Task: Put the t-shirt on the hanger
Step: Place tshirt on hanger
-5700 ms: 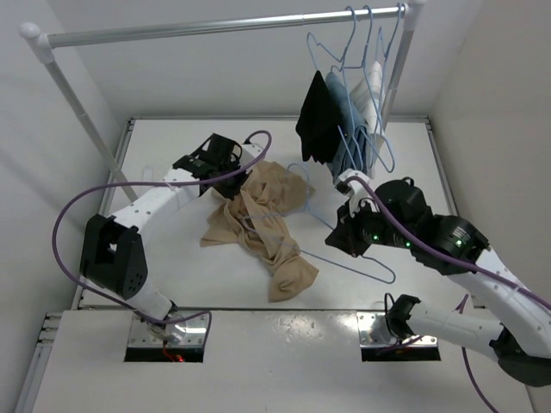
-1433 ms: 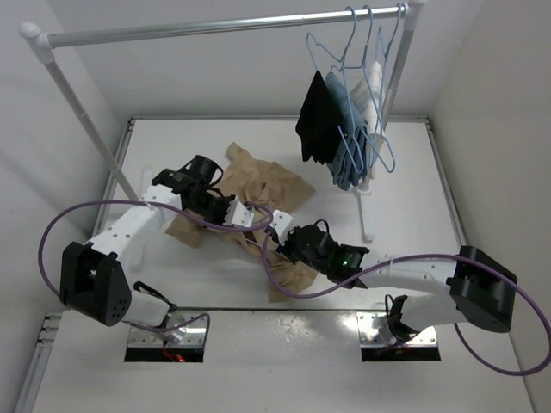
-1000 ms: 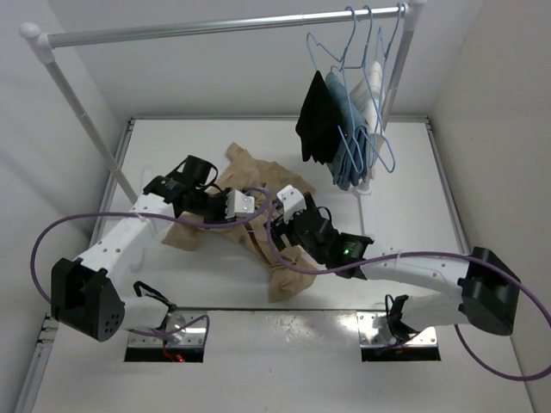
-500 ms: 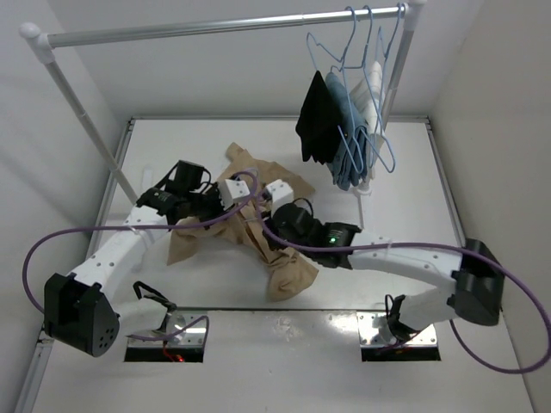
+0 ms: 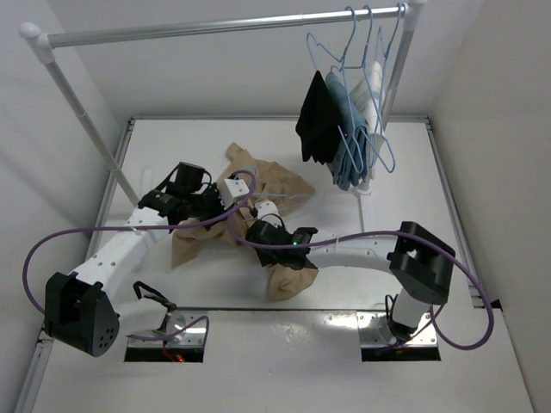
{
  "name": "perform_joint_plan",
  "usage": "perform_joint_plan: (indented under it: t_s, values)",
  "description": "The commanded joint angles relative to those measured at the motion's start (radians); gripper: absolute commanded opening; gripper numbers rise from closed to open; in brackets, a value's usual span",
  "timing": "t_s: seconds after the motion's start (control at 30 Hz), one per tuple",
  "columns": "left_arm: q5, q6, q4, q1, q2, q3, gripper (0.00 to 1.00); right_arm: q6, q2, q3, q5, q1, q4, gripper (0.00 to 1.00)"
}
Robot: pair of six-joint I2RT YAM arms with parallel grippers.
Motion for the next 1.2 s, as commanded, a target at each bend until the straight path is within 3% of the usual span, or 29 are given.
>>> perform_joint_plan:
  t_s: [0.0, 0.23, 0.4, 0.5, 0.53, 0.57, 0.6, 0.7, 0.87, 1.03, 1.17]
  values:
    - [0.03, -0.004, 0.037, 0.01, -0.02, 0.006, 0.0, 0.092, 0.03, 0.051, 0.087, -0.017, -0.01, 0.44]
    - [0.039, -0.004, 0.037, 0.01, -0.02, 0.006, 0.0, 0.133, 0.129, 0.097, 0.145, -0.017, -0.041, 0.44]
    - [0.039, -0.013, 0.037, 0.019, -0.02, 0.006, 0.0, 0.146, 0.14, 0.063, 0.089, -0.017, 0.03, 0.42]
    - [0.039, -0.013, 0.037, 0.028, -0.029, 0.006, 0.0, 0.158, 0.163, 0.074, 0.079, -0.026, 0.011, 0.27]
    - [0.039, -0.013, 0.037, 0.028, -0.029, 0.006, 0.0, 0.172, 0.163, 0.074, 0.079, -0.026, 0.002, 0.19]
    - [0.039, -0.013, 0.037, 0.028, -0.029, 0.006, 0.0, 0.192, 0.163, 0.074, 0.091, -0.026, -0.013, 0.02]
    - [0.039, -0.013, 0.028, 0.037, -0.029, 0.006, 0.0, 0.243, 0.145, 0.053, 0.101, -0.04, -0.04, 0.0]
    - [0.039, 0.04, 0.006, 0.088, -0.055, -0.003, 0.0, 0.328, 0.05, -0.074, 0.11, -0.076, -0.039, 0.0]
    - [0.12, 0.33, -0.14, 0.128, -0.089, -0.04, 0.0, 0.512, -0.177, -0.313, 0.139, -0.141, -0.039, 0.0]
    - [0.235, 0.541, -0.244, 0.128, -0.089, -0.063, 0.0, 0.633, -0.307, -0.394, 0.242, -0.19, -0.091, 0.0]
    - [0.216, 0.577, -0.27, 0.117, -0.098, -0.083, 0.0, 0.643, -0.354, -0.417, 0.263, -0.23, -0.117, 0.0]
